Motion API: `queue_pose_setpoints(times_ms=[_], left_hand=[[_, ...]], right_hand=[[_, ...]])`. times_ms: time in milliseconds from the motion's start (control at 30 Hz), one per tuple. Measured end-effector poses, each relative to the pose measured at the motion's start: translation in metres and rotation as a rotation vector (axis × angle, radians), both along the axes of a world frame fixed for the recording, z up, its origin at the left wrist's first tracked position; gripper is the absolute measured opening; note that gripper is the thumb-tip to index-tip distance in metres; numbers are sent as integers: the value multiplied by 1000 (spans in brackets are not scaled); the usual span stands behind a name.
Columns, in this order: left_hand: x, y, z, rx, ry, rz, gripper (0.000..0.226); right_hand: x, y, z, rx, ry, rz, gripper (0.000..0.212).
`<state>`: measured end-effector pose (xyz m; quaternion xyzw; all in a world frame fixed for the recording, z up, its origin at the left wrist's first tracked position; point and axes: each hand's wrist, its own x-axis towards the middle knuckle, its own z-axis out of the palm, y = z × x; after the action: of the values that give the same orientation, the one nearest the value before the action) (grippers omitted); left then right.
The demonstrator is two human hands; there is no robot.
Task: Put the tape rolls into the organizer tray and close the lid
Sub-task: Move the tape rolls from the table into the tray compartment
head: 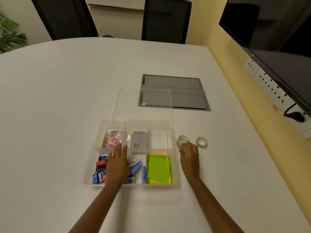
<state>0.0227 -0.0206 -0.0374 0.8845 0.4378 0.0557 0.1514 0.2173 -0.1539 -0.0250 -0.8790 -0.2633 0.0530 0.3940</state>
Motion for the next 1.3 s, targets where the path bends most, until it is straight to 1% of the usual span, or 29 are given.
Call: queue_pose_setpoints(times_ms=[67, 133, 200, 233, 300, 367, 433, 500, 567, 633, 700, 767, 833, 900, 967, 1000, 1100, 1167, 1200, 1233, 1300], left_hand=[[0, -3, 2, 29, 20, -5, 48], [1, -2, 5, 58, 53, -4, 39], [4, 2, 6, 35, 93, 6, 49], [4, 4, 5, 24, 98, 16, 56], [5, 8, 1, 0, 92, 29, 70], [6, 10, -2, -12, 73, 50, 76], [7, 12, -4, 2, 52, 72, 76], [9, 12, -4, 5, 33, 84, 75], [9, 12, -3, -9, 26, 88, 75], [10, 11, -2, -27, 20, 88, 75], [11, 10, -1, -41, 21, 90, 75], [11, 10, 2, -49, 30, 90, 74], [12, 10, 3, -54, 46, 84, 74], [12, 9, 3, -73, 62, 78, 75], [12, 9, 3, -91, 72, 73, 77], [12, 10, 3, -101, 72, 70, 78], [12, 9, 3, -122, 70, 78, 79], [11, 8, 4, -128, 77, 101, 70], [11, 7, 5, -127, 75, 112, 65], [11, 6, 5, -127, 75, 119, 62], [12, 6, 6, -124, 88, 125, 61]], right_hand=[[1, 14, 9, 24, -121, 127, 17], [-2, 29, 12, -65, -244, 278, 14], [-6, 43, 9, -200, -356, 374, 16], [-7, 48, 7, -243, -382, 405, 16], [-11, 56, 5, -263, -367, 453, 15], [-9, 58, 6, -212, -361, 436, 15], [0, 55, 6, -133, -378, 357, 19], [14, 46, 1, -116, -365, 234, 19], [29, 32, -11, -196, -306, 113, 23], [37, 18, -24, -318, -231, 82, 33], [39, 7, -30, -376, -171, 124, 41], [42, 4, -29, -354, -145, 140, 39], [44, 8, -21, -290, -90, 107, 39], [42, 17, -8, -165, -70, 86, 41], [35, 29, 7, -67, -103, 145, 39], [30, 36, 13, -62, -132, 205, 39], [17, 57, 22, -172, -204, 385, 41], [15, 65, 22, -262, -234, 445, 42], [16, 67, 22, -245, -205, 451, 41], [17, 67, 22, -184, -143, 442, 38], [24, 62, 20, -3, -50, 361, 29]])
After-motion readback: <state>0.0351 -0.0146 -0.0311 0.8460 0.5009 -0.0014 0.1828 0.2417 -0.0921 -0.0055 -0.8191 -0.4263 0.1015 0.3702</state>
